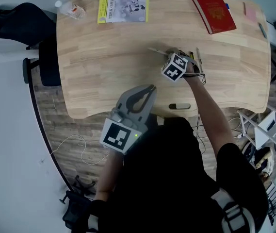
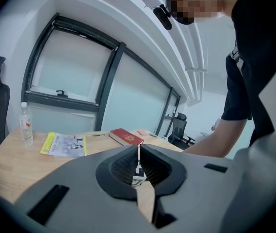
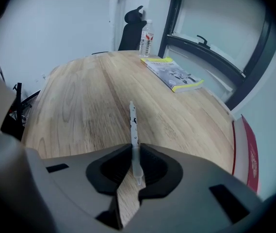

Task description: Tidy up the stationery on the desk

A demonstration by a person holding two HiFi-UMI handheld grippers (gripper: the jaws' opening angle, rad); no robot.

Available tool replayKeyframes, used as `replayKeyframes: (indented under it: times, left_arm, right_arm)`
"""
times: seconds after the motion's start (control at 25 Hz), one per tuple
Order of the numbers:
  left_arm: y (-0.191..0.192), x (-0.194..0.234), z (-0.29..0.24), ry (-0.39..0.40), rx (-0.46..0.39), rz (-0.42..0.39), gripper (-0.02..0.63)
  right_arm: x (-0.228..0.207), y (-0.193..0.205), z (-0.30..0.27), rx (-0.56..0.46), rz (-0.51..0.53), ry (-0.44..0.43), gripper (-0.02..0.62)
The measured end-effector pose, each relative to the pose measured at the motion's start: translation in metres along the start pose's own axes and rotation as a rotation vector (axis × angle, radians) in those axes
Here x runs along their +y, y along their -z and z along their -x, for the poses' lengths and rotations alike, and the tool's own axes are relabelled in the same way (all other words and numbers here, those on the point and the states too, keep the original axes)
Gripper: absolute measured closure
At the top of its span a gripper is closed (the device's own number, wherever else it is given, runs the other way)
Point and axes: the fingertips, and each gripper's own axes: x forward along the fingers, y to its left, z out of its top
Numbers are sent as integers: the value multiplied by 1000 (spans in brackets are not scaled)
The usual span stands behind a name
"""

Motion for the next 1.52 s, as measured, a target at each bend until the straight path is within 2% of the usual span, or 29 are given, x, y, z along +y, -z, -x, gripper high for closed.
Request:
replayKeyframes:
  times: [0.16,0.24,0.32,0.56,0.68,0.92,1.2,1.52]
  left_arm:
    - [1,-7,0,3,0,-1,566]
    - [1,-10,-1,4,0,-3,565]
    - [0,-15,-3,7,0,-3,566]
    - [0,-32,-11,29,-6,-21,565]
    - [-1,-42,-16,46,-10,-28,565]
    - [-1,-60,-27,72,-6,-37,565]
    - [1,-70,-30,77,0,-45,565]
    - [1,-73,-26,62,-2,-59,566]
  right_arm:
    - [-1,4,3,-7,-65,8,529]
    - [-3,5,8,-36,-141,21,529]
    - [-6,8,15,-75,-262,28,529]
    - [-21,35,43,-165,-712,46,529]
    - [-23,56,56,-159,-823,94,529]
    - [-19,97,63,-68,-837,211,529]
    - [-13,109,63,-18,-882,234,529]
    - [-8,116,58,2,-849,236,523]
